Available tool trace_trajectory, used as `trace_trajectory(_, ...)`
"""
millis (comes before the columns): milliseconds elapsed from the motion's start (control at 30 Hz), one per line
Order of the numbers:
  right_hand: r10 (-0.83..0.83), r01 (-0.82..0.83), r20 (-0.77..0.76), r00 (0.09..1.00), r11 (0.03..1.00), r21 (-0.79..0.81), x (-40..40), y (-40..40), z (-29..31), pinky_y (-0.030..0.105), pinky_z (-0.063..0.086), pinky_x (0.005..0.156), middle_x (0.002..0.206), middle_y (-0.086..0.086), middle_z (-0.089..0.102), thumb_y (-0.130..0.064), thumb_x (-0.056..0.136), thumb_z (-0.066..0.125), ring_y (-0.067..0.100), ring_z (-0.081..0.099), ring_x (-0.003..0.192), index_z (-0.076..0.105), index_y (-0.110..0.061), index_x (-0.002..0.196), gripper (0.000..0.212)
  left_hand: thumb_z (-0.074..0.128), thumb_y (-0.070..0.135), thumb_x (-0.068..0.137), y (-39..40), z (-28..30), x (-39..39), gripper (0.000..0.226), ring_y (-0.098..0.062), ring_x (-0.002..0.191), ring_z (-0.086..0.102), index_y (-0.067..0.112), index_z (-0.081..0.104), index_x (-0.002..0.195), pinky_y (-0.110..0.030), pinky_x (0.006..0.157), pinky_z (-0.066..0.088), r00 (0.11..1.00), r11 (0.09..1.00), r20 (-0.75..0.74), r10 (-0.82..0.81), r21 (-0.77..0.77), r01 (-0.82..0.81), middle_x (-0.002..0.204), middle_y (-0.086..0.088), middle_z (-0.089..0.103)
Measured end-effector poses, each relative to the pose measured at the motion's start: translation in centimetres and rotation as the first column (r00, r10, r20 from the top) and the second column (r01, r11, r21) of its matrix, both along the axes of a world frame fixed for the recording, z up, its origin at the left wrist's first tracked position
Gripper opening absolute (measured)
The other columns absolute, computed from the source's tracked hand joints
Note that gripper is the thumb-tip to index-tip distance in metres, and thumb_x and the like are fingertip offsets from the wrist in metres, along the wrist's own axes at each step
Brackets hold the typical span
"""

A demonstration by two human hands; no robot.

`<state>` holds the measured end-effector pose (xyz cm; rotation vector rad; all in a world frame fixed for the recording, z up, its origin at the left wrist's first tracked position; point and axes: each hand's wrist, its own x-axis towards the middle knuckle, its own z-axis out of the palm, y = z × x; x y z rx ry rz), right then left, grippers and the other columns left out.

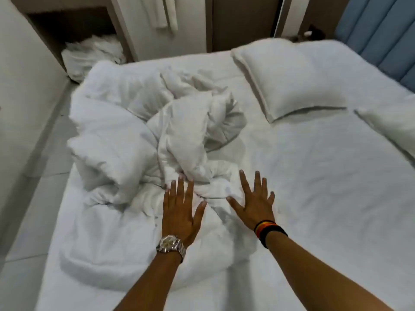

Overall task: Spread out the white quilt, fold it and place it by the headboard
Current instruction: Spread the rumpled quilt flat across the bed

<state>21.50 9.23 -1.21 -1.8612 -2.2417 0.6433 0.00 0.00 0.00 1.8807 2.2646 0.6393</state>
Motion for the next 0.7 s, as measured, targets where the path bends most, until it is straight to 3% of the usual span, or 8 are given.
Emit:
trace_trajectory(167, -0.002, 0.018, 0.132, 0.991, 0.993, -0.121, 1.6, 1.3, -8.3, 0.074, 0.007, 0.117, 0.17, 0.014, -0.023, -0.096, 0.077, 0.03, 0.042, -0.013, 0.156, -0.024, -0.056, 0.153, 0.101, 0.018, 0.062, 0.104, 0.3, -8.1, 2.3, 0.073, -0.024, 0.162, -0.001, 0.024, 0.018, 0.166, -0.056, 0.128, 0.008, 0.993, 0.992, -0.115, -0.015, -0.127, 0.0, 0.175, -0.005, 0.006)
trace_trajectory(267, 0.024, -0.015, 0.201, 0.979, 0.999, -0.05, 1.8, 2.0, -11.2, 0.069, 0.022, 0.112, 0.17, 0.021, 0.002, -0.096, 0.078, 0.027, 0.046, 0.015, 0.152, -0.011, -0.054, 0.157, 0.097, 0.016, 0.06, 0.105, 1.3, -11.4, 3.1, 0.071, -0.026, 0.162, 0.004, 0.023, 0.018, 0.166, -0.064, 0.126, 0.0, 0.967, 0.985, -0.248, -0.061, -0.172, 0.018, 0.174, -0.005, 0.011)
trace_trajectory(367, 0.058, -0.086, 0.265, 0.962, 0.992, 0.095, 2.1, 2.6, -12.0, 0.052, 0.045, 0.091, 0.15, 0.025, 0.04, -0.085, 0.087, 0.035, 0.043, 0.051, 0.116, 0.014, -0.045, 0.162, 0.088, 0.014, 0.059, 0.105, 1.6, -13.0, 3.1, 0.071, -0.027, 0.161, 0.01, 0.023, 0.022, 0.165, -0.066, 0.124, -0.003, 0.956, 0.975, -0.285, -0.065, -0.224, -0.001, 0.173, -0.005, 0.017)
trace_trajectory(433, 0.141, -0.171, 0.257, 0.956, 0.98, 0.098, 2.3, 2.5, -11.5, 0.044, 0.049, 0.078, 0.136, 0.021, 0.051, -0.068, 0.098, 0.041, 0.038, 0.056, 0.1, 0.021, -0.042, 0.162, 0.072, 0.009, 0.06, 0.104, 1.5, -13.0, 3.4, 0.072, -0.026, 0.161, 0.013, 0.024, 0.024, 0.165, -0.067, 0.124, -0.003, 0.96, 0.965, -0.273, -0.066, -0.264, -0.009, 0.172, -0.005, 0.021)
trace_trajectory(500, 0.198, -0.211, 0.218, 0.956, 0.977, 0.038, 2.2, 1.5, -10.6, 0.04, 0.047, 0.072, 0.131, 0.016, 0.051, -0.05, 0.105, 0.042, 0.036, 0.058, 0.098, 0.024, -0.042, 0.161, 0.06, 0.005, 0.061, 0.104, 1.2, -12.4, 3.7, 0.073, -0.026, 0.16, 0.016, 0.025, 0.023, 0.165, -0.067, 0.124, -0.001, 0.97, 0.957, -0.234, -0.063, -0.291, -0.008, 0.172, -0.004, 0.022)
trace_trajectory(700, 0.025, -0.026, 0.036, 0.999, 0.999, 0.04, 4.6, -5.9, -5.8, 0.037, 0.05, 0.069, 0.118, 0.009, 0.053, -0.033, 0.104, 0.045, 0.032, 0.062, 0.084, 0.033, -0.046, 0.157, 0.055, -0.002, 0.067, 0.1, -1.8, -7.9, 5.7, 0.075, -0.025, 0.161, 0.007, 0.035, 0.01, 0.166, -0.055, 0.128, 0.002, 0.997, 0.968, -0.022, -0.072, -0.243, 0.065, 0.175, 0.001, 0.009)
